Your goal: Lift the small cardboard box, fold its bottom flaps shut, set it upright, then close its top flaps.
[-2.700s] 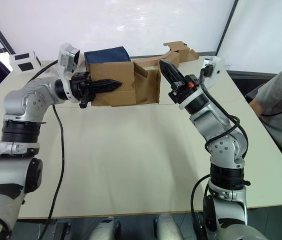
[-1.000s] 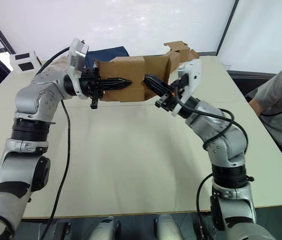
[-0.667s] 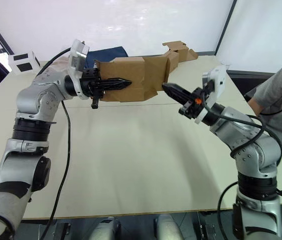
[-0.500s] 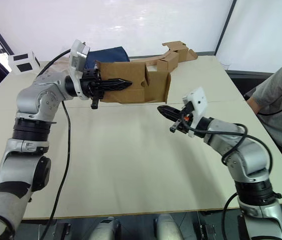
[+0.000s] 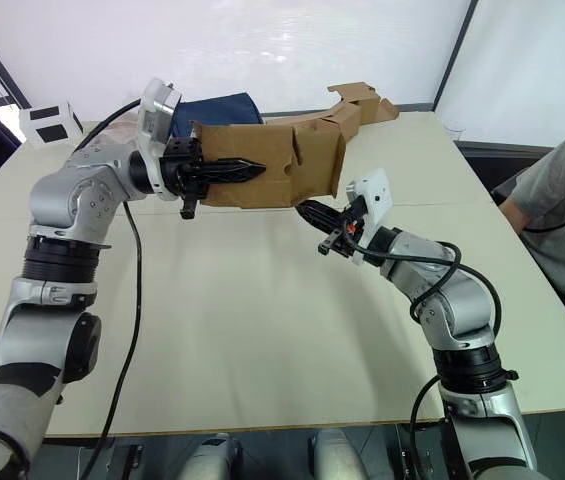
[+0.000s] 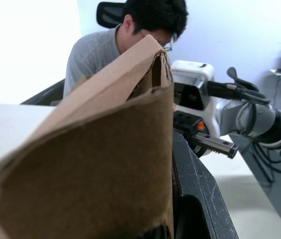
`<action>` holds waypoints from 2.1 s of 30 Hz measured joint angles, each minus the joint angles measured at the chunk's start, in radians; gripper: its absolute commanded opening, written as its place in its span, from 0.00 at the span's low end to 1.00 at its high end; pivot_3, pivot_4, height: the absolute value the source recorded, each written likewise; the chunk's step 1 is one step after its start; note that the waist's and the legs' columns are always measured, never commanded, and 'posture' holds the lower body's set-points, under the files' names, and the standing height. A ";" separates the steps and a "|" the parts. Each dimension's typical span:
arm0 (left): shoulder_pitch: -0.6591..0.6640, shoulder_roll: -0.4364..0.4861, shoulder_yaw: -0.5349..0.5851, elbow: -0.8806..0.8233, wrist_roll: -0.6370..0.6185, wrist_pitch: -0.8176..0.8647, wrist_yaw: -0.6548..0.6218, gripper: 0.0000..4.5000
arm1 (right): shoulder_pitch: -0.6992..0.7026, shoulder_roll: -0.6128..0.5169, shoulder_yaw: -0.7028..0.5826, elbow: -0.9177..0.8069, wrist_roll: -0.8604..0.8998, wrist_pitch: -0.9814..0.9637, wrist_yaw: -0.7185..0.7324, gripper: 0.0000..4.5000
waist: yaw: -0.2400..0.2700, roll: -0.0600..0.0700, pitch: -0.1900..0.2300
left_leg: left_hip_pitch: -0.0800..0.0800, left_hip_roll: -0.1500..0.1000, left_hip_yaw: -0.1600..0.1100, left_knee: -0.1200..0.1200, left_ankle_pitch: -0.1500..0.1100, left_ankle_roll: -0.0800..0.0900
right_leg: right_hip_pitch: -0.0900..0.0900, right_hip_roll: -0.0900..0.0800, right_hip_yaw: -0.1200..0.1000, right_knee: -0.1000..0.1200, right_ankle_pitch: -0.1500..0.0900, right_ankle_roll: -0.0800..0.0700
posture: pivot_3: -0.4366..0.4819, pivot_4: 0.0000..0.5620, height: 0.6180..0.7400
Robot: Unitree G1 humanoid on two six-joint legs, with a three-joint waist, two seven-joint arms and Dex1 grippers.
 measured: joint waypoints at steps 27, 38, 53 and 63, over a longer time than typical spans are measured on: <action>0.010 0.022 -0.001 -0.010 0.000 0.013 -0.009 0.00 | -0.037 -0.044 -0.054 -0.032 0.021 0.023 0.035 0.01 | 0.000 0.000 0.000 | 0.000 0.000 0.000 0.000 0.000 0.000 | 0.000 0.000 0.000 0.000 0.000 0.000 | 0.48 0.27 1.00; 0.010 0.018 -0.001 -0.010 0.001 0.013 -0.010 0.00 | -0.040 0.028 -0.023 -0.026 0.037 0.032 0.040 0.01 | 0.000 0.000 0.000 | 0.000 0.000 0.000 0.000 0.000 0.000 | 0.000 0.000 0.000 0.000 0.000 0.000 | 0.48 0.27 1.00; 0.010 0.023 -0.001 -0.006 0.007 0.003 -0.009 0.00 | -0.081 -0.013 -0.052 0.018 0.078 0.054 0.120 0.01 | 0.004 0.000 0.000 | 0.000 0.000 0.000 0.000 0.001 -0.002 | 0.000 -0.001 0.000 0.000 0.000 0.000 | 0.48 0.27 1.00; -0.001 0.054 0.004 0.009 -0.021 0.043 -0.034 0.00 | -0.060 -0.099 -0.324 0.090 0.226 0.097 0.040 0.01 | -0.003 0.000 0.000 | 0.001 0.000 0.000 0.000 -0.001 0.001 | 0.000 0.000 0.000 0.001 0.000 0.000 | 0.48 0.27 1.00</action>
